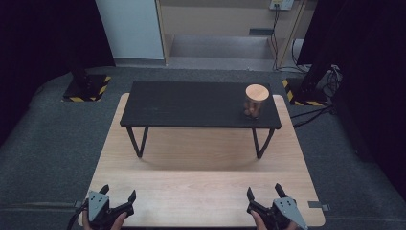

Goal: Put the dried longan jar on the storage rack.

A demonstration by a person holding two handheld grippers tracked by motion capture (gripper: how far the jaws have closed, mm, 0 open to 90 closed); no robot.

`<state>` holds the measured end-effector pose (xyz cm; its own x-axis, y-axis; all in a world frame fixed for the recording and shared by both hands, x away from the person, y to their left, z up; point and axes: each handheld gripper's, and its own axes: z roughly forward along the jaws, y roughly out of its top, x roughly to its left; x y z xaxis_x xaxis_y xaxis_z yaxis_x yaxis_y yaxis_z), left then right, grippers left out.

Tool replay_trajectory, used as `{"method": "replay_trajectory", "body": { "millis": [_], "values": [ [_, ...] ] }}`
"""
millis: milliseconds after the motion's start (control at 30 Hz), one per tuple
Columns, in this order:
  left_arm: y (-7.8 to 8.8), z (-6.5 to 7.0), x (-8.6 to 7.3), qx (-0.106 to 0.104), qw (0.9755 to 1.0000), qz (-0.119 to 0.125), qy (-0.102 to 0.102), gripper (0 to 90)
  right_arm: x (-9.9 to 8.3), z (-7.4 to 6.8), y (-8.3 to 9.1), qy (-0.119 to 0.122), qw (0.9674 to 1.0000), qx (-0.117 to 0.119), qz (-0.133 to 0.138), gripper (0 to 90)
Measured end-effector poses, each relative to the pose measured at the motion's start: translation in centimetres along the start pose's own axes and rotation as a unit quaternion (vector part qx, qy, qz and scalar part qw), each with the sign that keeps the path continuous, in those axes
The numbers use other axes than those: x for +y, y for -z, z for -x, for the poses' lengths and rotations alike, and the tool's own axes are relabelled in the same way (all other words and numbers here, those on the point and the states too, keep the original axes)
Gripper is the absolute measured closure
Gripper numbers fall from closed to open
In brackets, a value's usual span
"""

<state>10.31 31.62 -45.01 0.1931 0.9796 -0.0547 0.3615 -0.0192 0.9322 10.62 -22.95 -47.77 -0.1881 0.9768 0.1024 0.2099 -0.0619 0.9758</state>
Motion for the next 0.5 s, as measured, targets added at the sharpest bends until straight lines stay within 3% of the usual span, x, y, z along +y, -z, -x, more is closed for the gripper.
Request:
{"method": "replay_trajectory", "body": {
  "millis": [500],
  "values": [
    [-0.09,0.0,-0.02,0.002,1.0,-0.001,0.0,1.6,-0.23,0.37,-0.21,-0.003,1.0,0.002,-0.003,1.3]
  ]
}}
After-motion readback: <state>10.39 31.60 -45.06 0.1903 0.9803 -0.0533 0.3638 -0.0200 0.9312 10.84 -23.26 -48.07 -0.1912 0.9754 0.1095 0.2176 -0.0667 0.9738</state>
